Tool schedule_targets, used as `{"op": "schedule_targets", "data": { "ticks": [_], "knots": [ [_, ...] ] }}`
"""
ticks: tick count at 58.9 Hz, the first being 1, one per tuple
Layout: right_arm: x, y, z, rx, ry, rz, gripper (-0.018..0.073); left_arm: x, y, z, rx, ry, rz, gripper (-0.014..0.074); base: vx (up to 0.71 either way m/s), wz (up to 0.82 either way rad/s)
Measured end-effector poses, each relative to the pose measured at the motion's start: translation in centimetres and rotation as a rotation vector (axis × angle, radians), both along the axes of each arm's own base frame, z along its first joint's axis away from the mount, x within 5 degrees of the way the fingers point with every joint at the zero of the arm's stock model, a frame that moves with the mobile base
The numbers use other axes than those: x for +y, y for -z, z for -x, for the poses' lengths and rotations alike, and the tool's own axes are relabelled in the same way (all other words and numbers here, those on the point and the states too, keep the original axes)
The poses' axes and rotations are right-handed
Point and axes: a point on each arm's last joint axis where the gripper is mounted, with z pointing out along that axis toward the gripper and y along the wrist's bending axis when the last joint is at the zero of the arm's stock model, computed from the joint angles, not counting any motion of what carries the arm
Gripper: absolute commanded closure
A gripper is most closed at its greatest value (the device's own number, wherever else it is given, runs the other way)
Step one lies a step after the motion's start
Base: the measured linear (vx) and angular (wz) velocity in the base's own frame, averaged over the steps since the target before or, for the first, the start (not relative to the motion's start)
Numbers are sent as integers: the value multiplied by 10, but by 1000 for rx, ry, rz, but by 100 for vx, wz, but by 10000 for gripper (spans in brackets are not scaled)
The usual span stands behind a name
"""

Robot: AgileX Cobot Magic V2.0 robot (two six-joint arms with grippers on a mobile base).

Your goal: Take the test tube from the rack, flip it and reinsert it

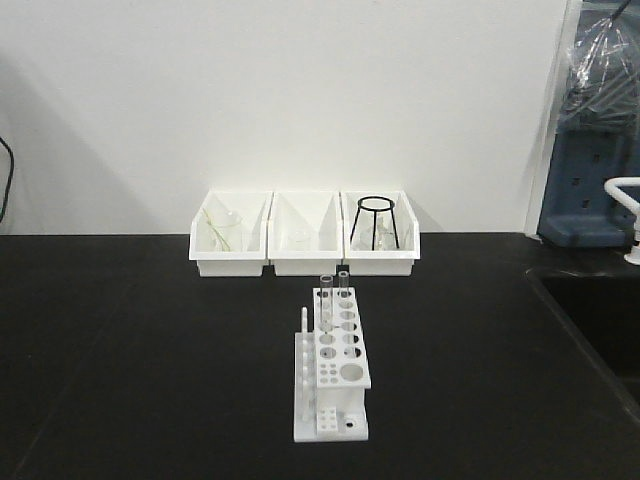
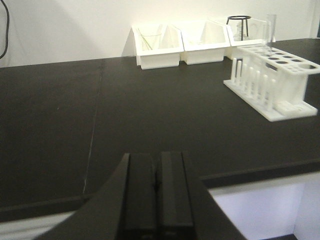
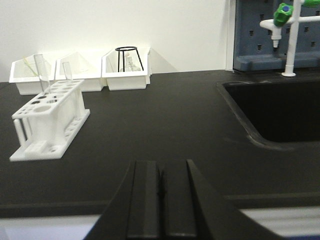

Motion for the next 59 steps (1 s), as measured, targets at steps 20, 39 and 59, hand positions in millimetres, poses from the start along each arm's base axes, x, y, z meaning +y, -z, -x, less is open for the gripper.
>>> {"op": "schedule_targets", "data": {
  "ticks": [20,39,59],
  "knots": [
    [0,0,0,0,0,1,570,0,0,0,0,0,0,602,34,-1],
    [0,0,0,0,0,1,570,0,0,0,0,0,0,602,27,-3],
    [0,0,0,0,0,1,570,0,0,0,0,0,0,602,12,-3]
  ]
}}
